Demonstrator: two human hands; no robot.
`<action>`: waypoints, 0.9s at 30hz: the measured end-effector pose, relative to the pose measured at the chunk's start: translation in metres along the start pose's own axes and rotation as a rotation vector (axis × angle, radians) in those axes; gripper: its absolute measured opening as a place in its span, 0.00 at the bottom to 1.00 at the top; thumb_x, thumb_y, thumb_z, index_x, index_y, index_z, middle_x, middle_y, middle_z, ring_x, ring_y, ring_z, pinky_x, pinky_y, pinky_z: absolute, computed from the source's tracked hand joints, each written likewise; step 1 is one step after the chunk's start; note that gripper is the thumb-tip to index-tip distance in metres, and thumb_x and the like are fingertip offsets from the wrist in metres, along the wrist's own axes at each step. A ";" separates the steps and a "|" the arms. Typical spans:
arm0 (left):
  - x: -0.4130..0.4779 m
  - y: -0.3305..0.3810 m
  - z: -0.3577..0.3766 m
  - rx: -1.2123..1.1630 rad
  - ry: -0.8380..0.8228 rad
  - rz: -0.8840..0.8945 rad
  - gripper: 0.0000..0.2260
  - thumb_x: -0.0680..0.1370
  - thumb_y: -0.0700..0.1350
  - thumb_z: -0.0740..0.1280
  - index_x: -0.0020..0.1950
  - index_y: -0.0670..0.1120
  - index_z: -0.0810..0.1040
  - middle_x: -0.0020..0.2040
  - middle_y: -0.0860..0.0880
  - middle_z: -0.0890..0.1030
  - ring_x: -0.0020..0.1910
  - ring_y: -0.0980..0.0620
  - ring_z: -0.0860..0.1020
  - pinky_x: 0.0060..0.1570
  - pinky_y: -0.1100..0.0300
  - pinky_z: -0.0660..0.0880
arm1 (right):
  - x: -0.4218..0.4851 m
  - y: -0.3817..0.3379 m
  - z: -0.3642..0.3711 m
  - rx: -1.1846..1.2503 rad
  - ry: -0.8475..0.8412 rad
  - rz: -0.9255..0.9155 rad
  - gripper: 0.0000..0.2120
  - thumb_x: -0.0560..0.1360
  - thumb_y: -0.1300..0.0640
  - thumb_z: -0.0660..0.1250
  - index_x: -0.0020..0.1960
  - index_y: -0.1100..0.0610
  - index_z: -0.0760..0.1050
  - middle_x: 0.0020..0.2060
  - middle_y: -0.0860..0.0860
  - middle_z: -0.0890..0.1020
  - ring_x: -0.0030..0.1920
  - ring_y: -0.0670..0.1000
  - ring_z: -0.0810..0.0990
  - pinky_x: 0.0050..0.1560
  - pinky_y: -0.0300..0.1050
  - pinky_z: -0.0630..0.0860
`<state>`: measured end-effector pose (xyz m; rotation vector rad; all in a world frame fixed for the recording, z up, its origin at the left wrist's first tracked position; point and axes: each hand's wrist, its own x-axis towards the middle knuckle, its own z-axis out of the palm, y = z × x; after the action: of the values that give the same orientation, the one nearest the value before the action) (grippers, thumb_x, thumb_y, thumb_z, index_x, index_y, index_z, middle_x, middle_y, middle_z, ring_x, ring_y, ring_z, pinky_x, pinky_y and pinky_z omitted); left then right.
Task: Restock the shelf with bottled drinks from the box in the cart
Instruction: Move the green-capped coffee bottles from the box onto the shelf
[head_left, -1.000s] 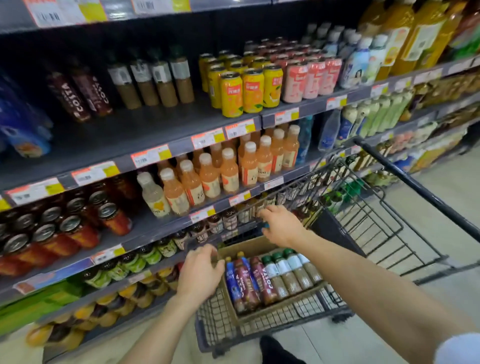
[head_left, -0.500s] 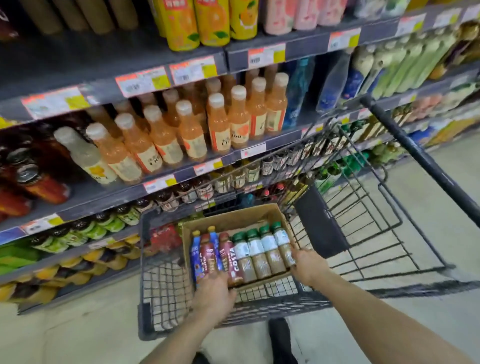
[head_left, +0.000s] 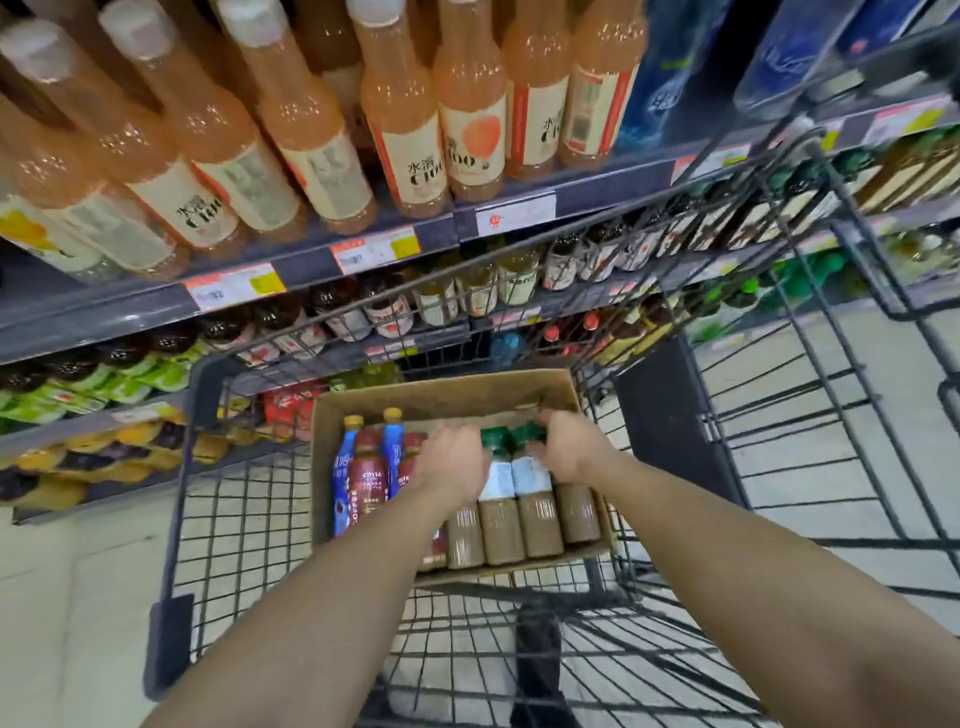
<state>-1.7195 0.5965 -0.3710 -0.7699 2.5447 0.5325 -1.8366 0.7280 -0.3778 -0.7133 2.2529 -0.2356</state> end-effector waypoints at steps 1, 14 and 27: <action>0.011 0.001 0.001 0.023 -0.005 -0.007 0.14 0.81 0.51 0.61 0.59 0.43 0.75 0.58 0.41 0.80 0.64 0.40 0.70 0.60 0.48 0.72 | 0.009 -0.003 0.000 0.013 -0.008 -0.004 0.21 0.77 0.49 0.67 0.67 0.55 0.74 0.58 0.57 0.82 0.58 0.59 0.80 0.55 0.47 0.76; 0.053 0.007 0.004 0.118 -0.264 -0.068 0.30 0.74 0.67 0.65 0.68 0.49 0.75 0.67 0.45 0.77 0.68 0.40 0.70 0.65 0.48 0.69 | 0.039 -0.005 0.002 0.181 -0.167 0.124 0.23 0.71 0.51 0.75 0.62 0.59 0.77 0.56 0.54 0.82 0.55 0.54 0.81 0.57 0.45 0.78; -0.086 0.000 -0.053 -0.477 -0.006 -0.038 0.23 0.71 0.45 0.76 0.66 0.48 0.77 0.59 0.47 0.80 0.58 0.49 0.78 0.59 0.57 0.74 | -0.092 -0.030 -0.020 0.354 0.136 -0.096 0.25 0.66 0.55 0.78 0.62 0.53 0.78 0.52 0.49 0.82 0.51 0.52 0.81 0.53 0.47 0.77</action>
<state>-1.6695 0.6085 -0.2840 -0.9678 2.4146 1.1500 -1.7861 0.7538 -0.2967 -0.6290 2.2219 -0.7292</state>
